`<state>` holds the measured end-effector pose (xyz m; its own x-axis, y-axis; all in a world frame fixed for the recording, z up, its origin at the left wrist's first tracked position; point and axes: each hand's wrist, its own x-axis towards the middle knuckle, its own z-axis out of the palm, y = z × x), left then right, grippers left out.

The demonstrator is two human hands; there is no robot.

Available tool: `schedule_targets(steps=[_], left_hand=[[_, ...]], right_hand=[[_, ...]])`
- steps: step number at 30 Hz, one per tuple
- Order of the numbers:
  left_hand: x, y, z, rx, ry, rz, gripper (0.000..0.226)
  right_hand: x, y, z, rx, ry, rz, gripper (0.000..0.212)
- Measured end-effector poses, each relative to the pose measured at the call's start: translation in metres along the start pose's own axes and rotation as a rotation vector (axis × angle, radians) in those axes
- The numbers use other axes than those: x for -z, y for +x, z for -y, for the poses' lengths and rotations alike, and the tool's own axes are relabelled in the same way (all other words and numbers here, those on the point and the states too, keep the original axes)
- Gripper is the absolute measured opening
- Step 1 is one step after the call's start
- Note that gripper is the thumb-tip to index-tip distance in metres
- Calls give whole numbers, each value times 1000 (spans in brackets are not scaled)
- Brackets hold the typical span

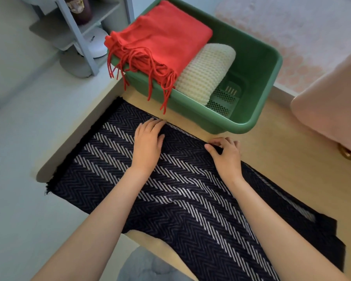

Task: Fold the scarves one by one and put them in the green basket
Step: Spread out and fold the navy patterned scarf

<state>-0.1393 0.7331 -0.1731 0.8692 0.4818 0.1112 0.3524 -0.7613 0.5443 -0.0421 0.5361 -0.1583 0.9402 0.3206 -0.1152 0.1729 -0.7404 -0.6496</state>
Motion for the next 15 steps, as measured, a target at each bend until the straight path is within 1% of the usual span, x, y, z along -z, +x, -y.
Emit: schedule_targets(steps=[3,7,9,11,15], left_hand=[[-6,24,1,-56,-8,59,31],[-6,37,6,-101,-10,82,17],[-5,40,7,-102,-31,56,13],[-6,40,6,-100,-57,9,12],[-11,40,0,-52,-118,-96,10]], right_hand=[[-6,1,6,-47,26,-12,18],[-8,2,8,-35,9,4,9],[-8,2,6,-55,38,-13,9],[-7,4,6,-74,56,-21,14],[-7,7,8,-52,-5,23,22]])
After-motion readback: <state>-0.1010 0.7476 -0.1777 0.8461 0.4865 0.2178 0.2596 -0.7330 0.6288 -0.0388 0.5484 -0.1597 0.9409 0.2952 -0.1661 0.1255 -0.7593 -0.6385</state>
